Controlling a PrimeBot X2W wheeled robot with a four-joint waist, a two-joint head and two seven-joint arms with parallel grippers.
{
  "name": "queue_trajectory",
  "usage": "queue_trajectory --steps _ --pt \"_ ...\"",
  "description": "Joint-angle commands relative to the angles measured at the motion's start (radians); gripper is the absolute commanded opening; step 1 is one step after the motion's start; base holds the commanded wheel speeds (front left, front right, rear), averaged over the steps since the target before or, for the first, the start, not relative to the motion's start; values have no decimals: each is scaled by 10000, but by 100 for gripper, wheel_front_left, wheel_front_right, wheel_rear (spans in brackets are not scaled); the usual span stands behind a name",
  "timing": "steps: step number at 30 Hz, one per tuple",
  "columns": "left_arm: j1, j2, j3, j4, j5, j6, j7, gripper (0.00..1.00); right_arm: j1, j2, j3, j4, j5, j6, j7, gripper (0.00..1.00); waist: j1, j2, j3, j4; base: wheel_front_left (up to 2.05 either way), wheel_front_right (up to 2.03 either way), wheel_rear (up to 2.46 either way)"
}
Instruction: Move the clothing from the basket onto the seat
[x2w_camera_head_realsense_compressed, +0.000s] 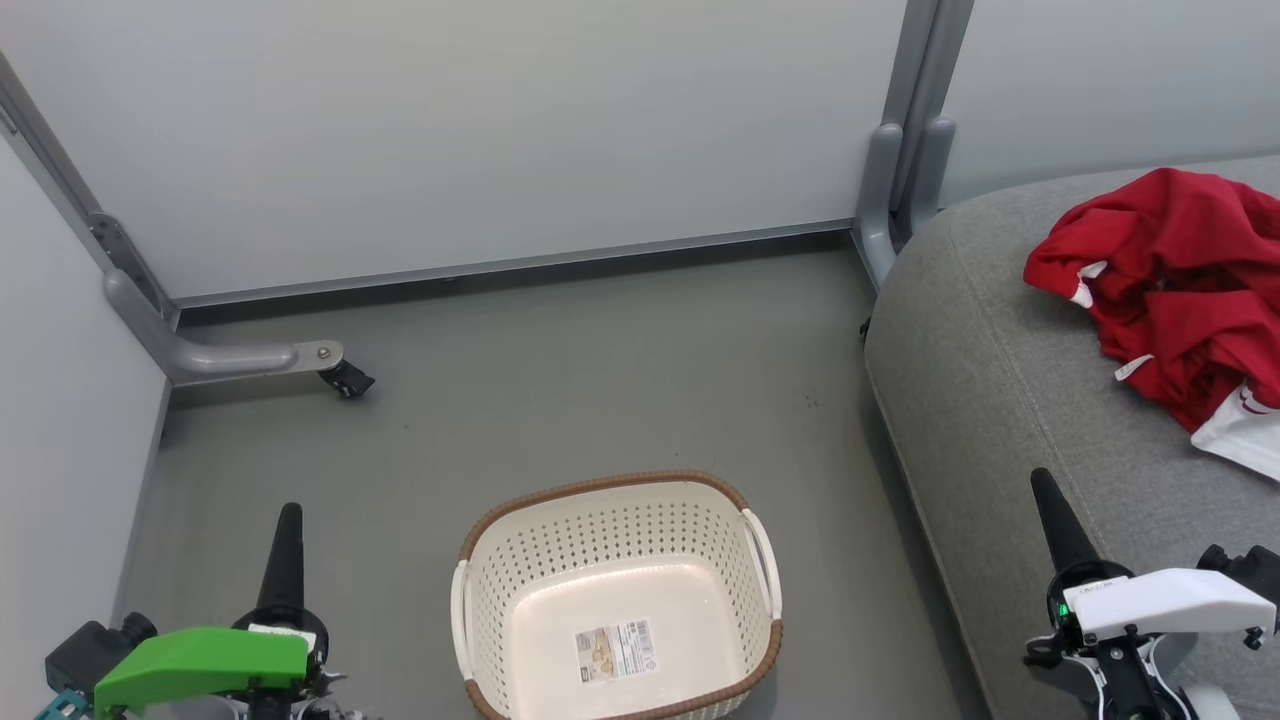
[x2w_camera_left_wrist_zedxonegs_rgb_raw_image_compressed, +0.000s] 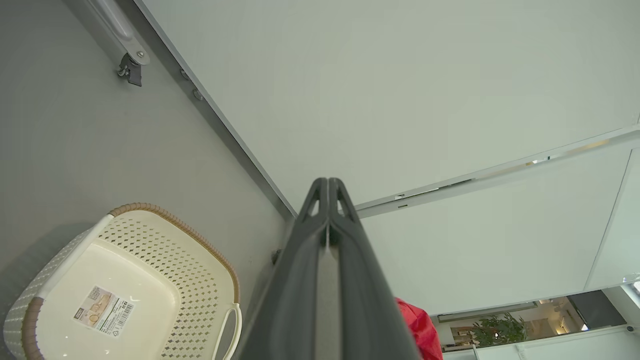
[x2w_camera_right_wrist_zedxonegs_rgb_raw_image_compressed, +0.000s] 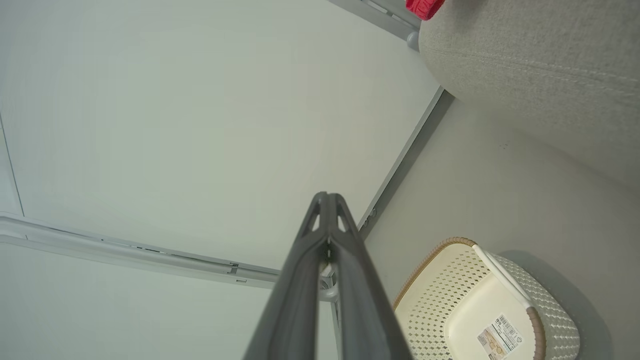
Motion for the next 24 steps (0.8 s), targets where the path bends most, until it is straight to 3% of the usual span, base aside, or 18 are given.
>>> queue_trajectory --steps 1,24 --pt "-282 92 83 -23 -272 -88 56 0 -186 -59 -63 -4 265 -1 86 0 0 0 9 -2 0 0 0" --pt "-711 72 398 272 -2201 -241 598 0 -455 -51 -317 217 2126 -2 622 0 0 0 143 -37 0 0 0"
